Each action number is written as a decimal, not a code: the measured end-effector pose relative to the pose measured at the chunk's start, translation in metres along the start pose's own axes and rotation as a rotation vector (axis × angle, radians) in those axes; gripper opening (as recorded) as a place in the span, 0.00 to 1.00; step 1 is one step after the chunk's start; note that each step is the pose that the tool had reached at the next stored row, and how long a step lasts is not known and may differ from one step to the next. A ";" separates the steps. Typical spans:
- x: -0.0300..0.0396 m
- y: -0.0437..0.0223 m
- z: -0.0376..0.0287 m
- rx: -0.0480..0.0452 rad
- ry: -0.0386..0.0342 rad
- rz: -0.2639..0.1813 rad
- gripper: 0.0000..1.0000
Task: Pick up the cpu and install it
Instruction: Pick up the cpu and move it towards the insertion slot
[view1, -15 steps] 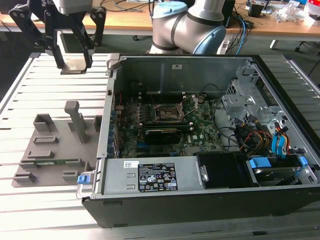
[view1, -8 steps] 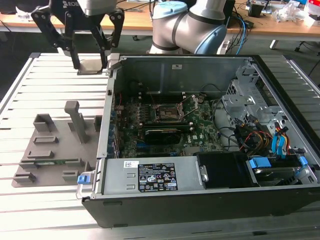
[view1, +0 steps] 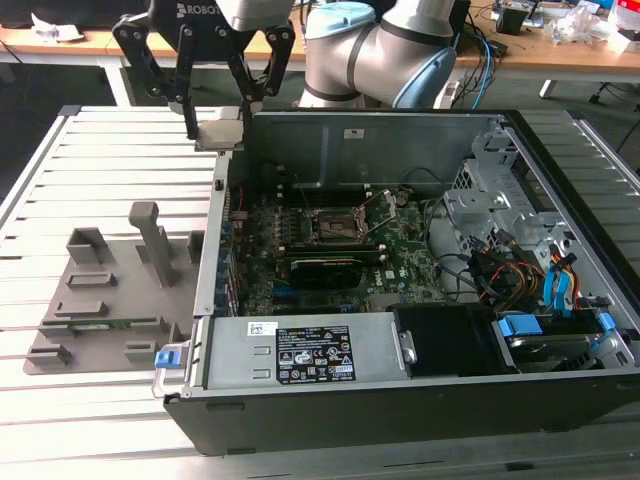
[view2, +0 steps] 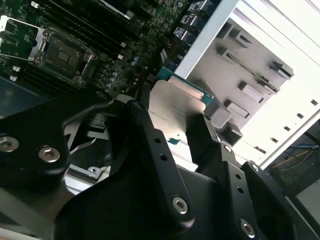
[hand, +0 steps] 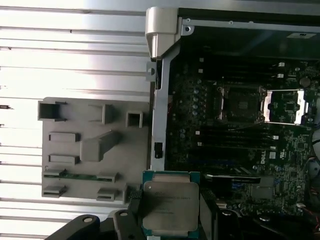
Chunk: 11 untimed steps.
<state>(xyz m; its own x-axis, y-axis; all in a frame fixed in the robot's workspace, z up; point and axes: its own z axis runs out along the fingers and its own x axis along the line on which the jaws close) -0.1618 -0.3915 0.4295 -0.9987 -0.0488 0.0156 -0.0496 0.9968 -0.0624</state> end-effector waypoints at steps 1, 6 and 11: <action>-0.0035 -0.0001 0.0000 0.0008 0.0002 0.000 0.54; -0.0140 -0.0005 0.0003 0.0022 0.0006 0.000 0.54; -0.0345 -0.0011 0.0010 0.0025 0.0013 0.000 0.54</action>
<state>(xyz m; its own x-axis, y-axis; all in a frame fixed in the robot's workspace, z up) -0.1273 -0.3910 0.4280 -0.9987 -0.0487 0.0170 -0.0498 0.9967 -0.0649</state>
